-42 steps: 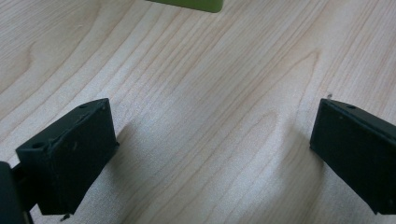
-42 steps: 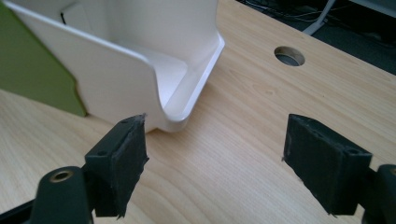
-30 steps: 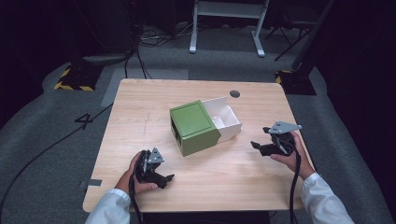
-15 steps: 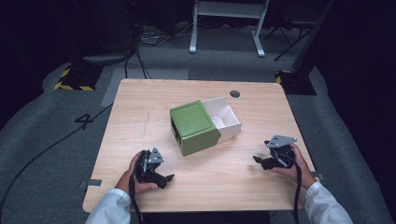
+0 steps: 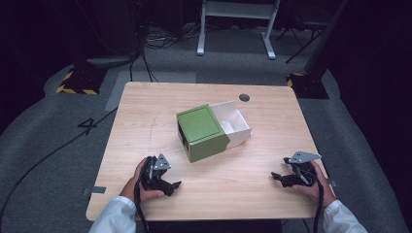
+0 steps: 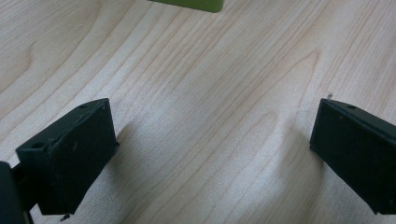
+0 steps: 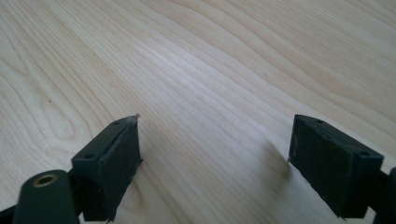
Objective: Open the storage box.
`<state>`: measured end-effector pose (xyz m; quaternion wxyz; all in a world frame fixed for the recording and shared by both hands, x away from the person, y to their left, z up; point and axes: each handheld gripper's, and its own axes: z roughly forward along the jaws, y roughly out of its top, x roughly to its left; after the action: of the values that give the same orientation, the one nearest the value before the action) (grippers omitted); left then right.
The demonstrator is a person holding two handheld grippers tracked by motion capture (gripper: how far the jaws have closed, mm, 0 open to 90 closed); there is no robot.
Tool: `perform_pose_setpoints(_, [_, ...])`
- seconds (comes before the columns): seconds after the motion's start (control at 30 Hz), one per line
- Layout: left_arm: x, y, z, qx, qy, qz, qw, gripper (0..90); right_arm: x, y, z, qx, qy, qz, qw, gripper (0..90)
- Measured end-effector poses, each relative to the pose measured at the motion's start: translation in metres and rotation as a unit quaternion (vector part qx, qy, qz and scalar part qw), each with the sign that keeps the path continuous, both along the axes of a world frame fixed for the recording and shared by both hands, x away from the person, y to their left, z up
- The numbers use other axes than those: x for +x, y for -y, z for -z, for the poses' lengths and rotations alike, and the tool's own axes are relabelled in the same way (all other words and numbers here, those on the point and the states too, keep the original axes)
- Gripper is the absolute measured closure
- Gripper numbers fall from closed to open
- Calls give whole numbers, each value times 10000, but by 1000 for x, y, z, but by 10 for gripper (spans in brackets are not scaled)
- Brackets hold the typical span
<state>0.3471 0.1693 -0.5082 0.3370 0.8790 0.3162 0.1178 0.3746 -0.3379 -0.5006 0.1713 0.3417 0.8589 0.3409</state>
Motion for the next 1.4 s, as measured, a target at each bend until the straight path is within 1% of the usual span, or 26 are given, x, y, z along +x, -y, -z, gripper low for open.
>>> perform_pose_setpoints(0.07, [0, 0, 0, -2, 0, 0, 10000, 5, -3, 6, 3, 182, -35, 43, 9998, 153])
perform_pose_setpoints(0.1, [0, 0, 0, 0, -1, 1, 10000, 5, -5, 9, 6, 343, 1, 78, 9994, 153])
perform_pose_setpoints(0.13, [0, 0, 0, -5, -2, -1, 10000, 5, -7, 11, 7, 356, 30, 93, 9993, 153])
perform_pose_setpoints(0.27, [0, 0, 0, 1, -2, 0, 10000, 4, -9, 12, 7, 372, 22, 159, 9992, 153])
perform_pose_setpoints(1.4, [0, 0, 0, -8, -2, -16, 10000, 4, -8, 12, 7, 377, 29, 158, 9992, 158])
